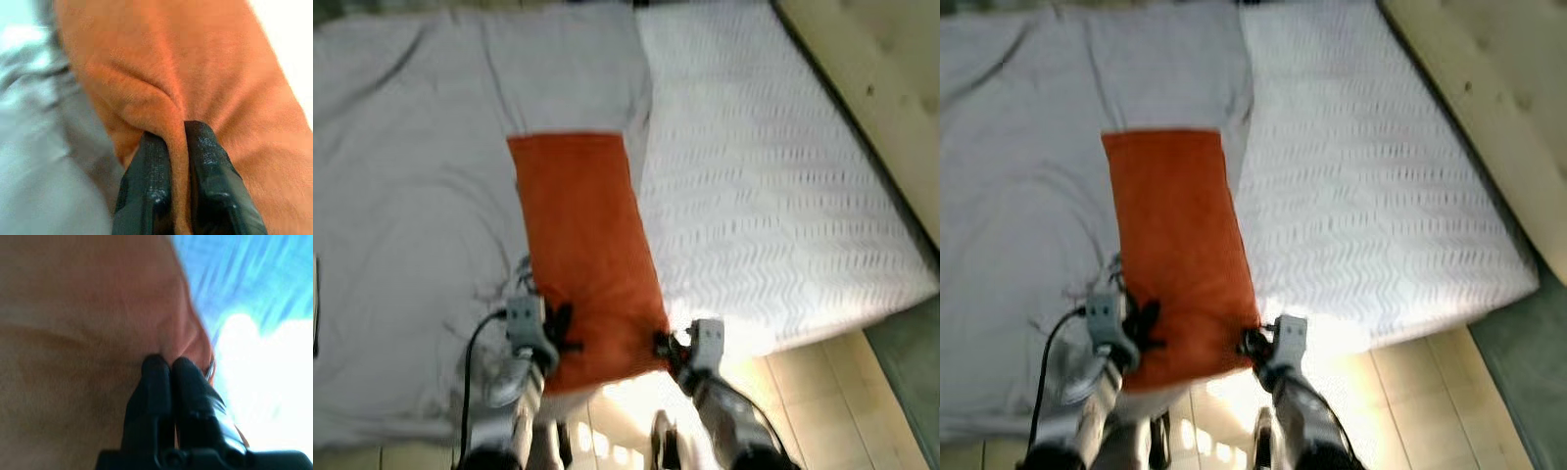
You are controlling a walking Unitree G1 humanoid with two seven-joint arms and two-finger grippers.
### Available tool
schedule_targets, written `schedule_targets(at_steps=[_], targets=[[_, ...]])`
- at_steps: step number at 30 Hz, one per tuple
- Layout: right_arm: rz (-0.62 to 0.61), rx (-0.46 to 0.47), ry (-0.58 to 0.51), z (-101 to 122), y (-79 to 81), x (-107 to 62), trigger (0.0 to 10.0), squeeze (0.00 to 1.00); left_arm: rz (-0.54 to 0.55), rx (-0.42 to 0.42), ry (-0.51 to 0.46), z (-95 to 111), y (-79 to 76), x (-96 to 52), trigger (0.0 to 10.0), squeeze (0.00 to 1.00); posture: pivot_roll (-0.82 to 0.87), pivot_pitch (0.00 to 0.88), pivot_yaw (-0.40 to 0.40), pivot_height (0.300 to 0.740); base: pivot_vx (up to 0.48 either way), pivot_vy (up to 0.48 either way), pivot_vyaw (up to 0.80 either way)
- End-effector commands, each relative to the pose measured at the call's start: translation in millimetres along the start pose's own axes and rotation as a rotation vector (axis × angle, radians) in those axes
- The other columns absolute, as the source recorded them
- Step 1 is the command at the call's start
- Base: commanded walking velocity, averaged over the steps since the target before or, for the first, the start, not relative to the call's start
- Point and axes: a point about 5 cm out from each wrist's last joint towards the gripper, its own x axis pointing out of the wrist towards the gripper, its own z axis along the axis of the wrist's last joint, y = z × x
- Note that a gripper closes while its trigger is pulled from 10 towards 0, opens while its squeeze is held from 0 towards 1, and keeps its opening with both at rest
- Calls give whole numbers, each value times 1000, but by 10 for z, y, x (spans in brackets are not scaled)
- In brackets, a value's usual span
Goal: Clean up the room
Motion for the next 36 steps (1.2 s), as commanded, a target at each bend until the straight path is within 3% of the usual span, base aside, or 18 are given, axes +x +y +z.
schedule_targets(at_steps=[1, 2, 6, 7, 10, 14, 22, 23, 31, 36], targets=[[-9, -42, -128, 334, 12, 4, 0, 0, -69, 32, -38, 128, -137, 34, 0, 0, 15, 114, -89, 740, 0, 0, 0], [-10, -57, -165, 454, 14, 28, 0, 0, -81, 46, -55, 194, -157, 84, 0, 0, 14, 70, -89, 740, 0, 0, 0], [-8, -67, -200, 569, 26, 38, 0, 0, -97, 71, -77, 261, -179, 113, 0, 0, 14, 62, -89, 740, 0, 0, 0], [-6, -103, -280, 870, 48, 27, 0, 0, -124, 151, -121, 470, -222, 145, 0, 0, 16, 0, -85, 740, 0, 0, 0], [-2, -121, -323, 1037, 65, -13, 0, 0, -138, 201, -159, 621, -244, 139, 0, 0, 18, 0, -84, 740, 0, 0, 0], [2, -133, -335, 1094, 90, -64, 0, 0, -161, 215, -165, 687, -273, 120, 0, 0, 25, 0, -76, 740, 0, 0, 0], [-39, -114, -281, 946, 124, -96, 0, 0, -150, 276, -125, 637, -253, 138, 0, 0, 26, 0, -56, 740, 0, 0, 0], [-40, -171, -241, 881, 163, -90, 10000, 0, -129, 323, -105, 632, -185, 177, 10000, 0, 21, 0, -48, 740, 0, 0, 0], [-62, -209, -225, 865, 127, -80, 10000, 0, -147, 304, -80, 549, -178, 192, 10000, 0, 11, 0, -41, 740, 187, -61, 0], [-85, -220, -209, 832, 77, -97, 10000, 0, -194, 302, -69, 474, -302, 183, 10000, 0, 7, 0, -37, 740, 395, -268, 0]])
